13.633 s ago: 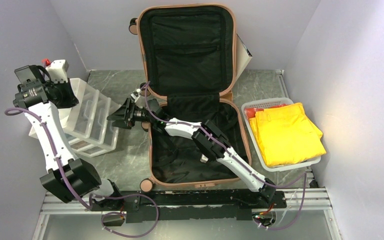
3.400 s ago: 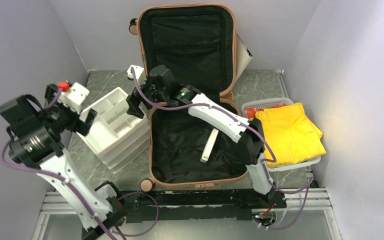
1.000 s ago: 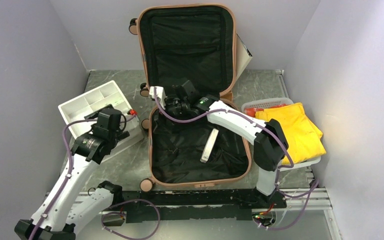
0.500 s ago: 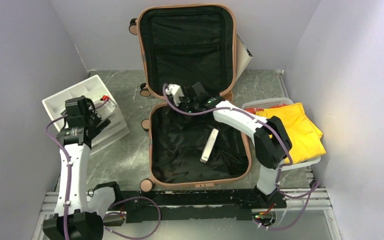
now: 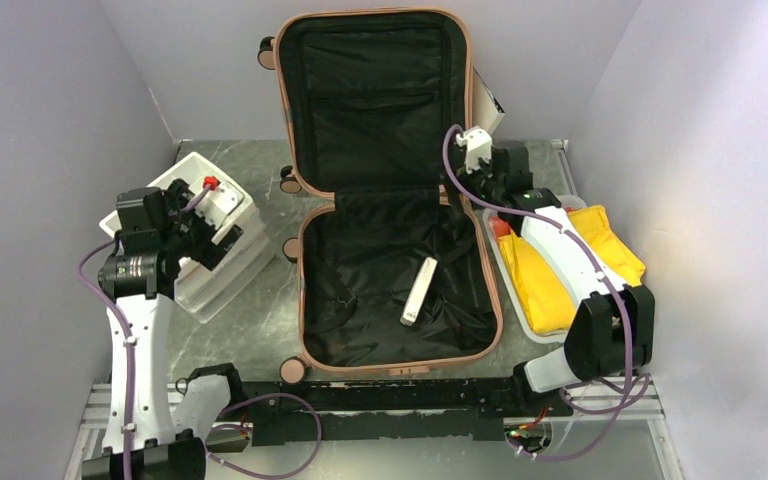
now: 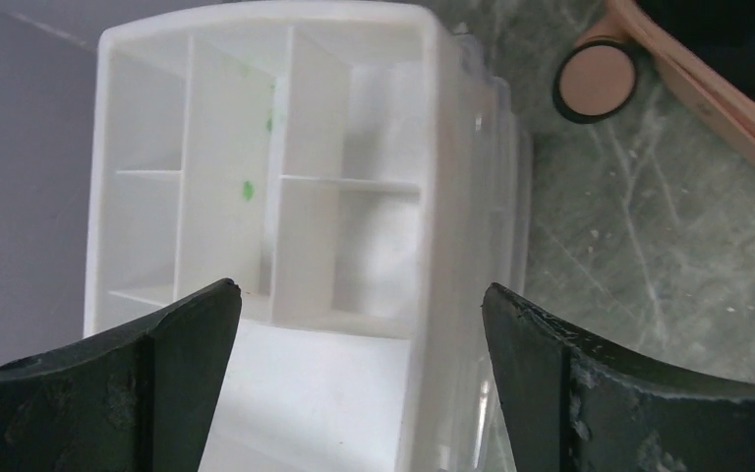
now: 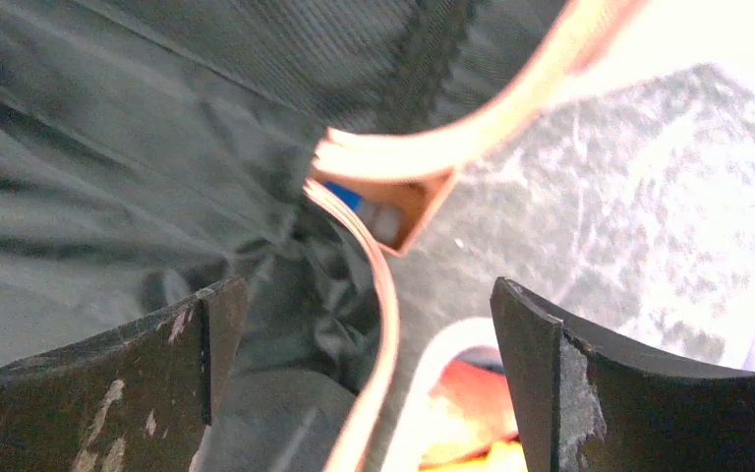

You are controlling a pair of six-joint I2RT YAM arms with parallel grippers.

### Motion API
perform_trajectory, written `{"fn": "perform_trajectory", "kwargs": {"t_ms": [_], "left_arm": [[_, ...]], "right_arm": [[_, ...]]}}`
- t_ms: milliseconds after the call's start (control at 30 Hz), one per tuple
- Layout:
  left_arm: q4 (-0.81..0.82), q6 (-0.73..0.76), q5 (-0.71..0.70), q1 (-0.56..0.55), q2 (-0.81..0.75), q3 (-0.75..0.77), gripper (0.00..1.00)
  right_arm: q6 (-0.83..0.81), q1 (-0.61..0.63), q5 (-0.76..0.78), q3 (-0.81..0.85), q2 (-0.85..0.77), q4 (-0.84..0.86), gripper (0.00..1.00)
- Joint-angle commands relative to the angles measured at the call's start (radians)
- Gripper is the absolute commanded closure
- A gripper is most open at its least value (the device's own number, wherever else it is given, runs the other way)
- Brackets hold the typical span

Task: Open, take out, and arrange the luggage
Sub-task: Adjust the storage box at the center of the board, then adjust the luggage at the center of the board.

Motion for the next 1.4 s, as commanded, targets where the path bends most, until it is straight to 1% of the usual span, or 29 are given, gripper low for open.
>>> {"fn": "perform_trajectory", "kwargs": {"t_ms": [0,67,133,167,233,300,333,400,433,500,567,600,667,767,833,900,1000,1067,1100,1133,1233,1300,1333,1367], "left_arm": [[0.073,-0.064,-0.052,-0.006,0.023,0.033,0.03],[0.012,-0.067,0.073,-0.011,0.032,0.079,0.03],[-0.033,-0.093,0.168,-0.040,0.060,0.142,0.03],[-0.043,-0.111,0.189,-0.052,0.071,0.154,0.03],[-0.052,-0.143,0.204,-0.105,0.108,0.187,0.03],[-0.023,-0.188,0.153,-0.197,0.131,0.194,0.03],[-0.001,-0.224,0.107,-0.274,0.142,0.193,0.03],[0.077,-0.276,-0.005,-0.381,0.157,0.187,0.03],[0.130,-0.302,-0.057,-0.406,0.165,0.184,0.03],[0.258,-0.352,-0.137,-0.415,0.202,0.201,0.03],[0.353,-0.410,-0.249,-0.415,0.271,0.241,0.03],[0.385,-0.435,-0.295,-0.415,0.316,0.267,0.03],[0.458,-0.474,-0.337,-0.415,0.394,0.315,0.03],[0.538,-0.505,-0.337,-0.415,0.499,0.385,0.03],[0.547,-0.528,-0.328,-0.415,0.591,0.480,0.03],[0.561,-0.558,-0.313,-0.415,0.645,0.531,0.03],[0.611,-0.587,-0.265,-0.415,0.707,0.559,0.03],[0.642,-0.606,-0.265,-0.417,0.744,0.559,0.03],[0.649,-0.611,-0.269,-0.417,0.762,0.561,0.03],[0.654,-0.612,-0.273,-0.417,0.782,0.565,0.03],[0.686,-0.616,-0.310,-0.417,0.828,0.562,0.03],[0.699,-0.616,-0.317,-0.416,0.854,0.562,0.03],[0.700,-0.617,-0.317,-0.417,0.865,0.566,0.03],[0.703,-0.623,-0.317,-0.417,0.873,0.568,0.03]], "right_arm": [[-0.041,-0.063,0.071,-0.073,-0.049,-0.011,0.00],[-0.039,-0.094,0.050,-0.090,-0.045,0.013,0.00],[-0.021,-0.135,-0.035,-0.087,-0.049,0.062,0.00],[-0.005,-0.153,-0.075,-0.080,-0.053,0.099,0.00],[0.037,-0.167,-0.084,-0.019,-0.033,0.134,0.00],[0.102,-0.183,-0.105,0.074,0.019,0.128,0.01],[0.141,-0.194,-0.136,0.108,0.040,0.140,0.01],[0.194,-0.202,-0.211,0.143,0.065,0.206,0.02],[0.214,-0.203,-0.232,0.152,0.070,0.253,0.03],[0.254,-0.201,-0.280,0.203,0.108,0.318,0.04],[0.291,-0.190,-0.303,0.285,0.165,0.323,0.07],[0.302,-0.185,-0.296,0.312,0.187,0.337,0.09],[0.318,-0.174,-0.264,0.331,0.225,0.402,0.17],[0.291,-0.150,-0.195,0.381,0.283,0.435,0.27],[0.253,-0.137,-0.155,0.458,0.329,0.419,0.28],[0.216,-0.125,-0.093,0.513,0.375,0.397,0.30],[0.182,-0.119,-0.080,0.580,0.442,0.379,0.31],[0.180,-0.118,-0.082,0.609,0.483,0.365,0.32],[0.179,-0.118,-0.083,0.614,0.496,0.365,0.35],[0.181,-0.117,-0.081,0.613,0.507,0.369,0.37],[0.187,-0.116,-0.083,0.611,0.523,0.370,0.57],[0.189,-0.116,-0.108,0.619,0.528,0.357,0.80],[0.193,-0.116,-0.121,0.628,0.529,0.345,0.95],[0.200,-0.117,-0.136,0.633,0.525,0.335,1.00]]}}
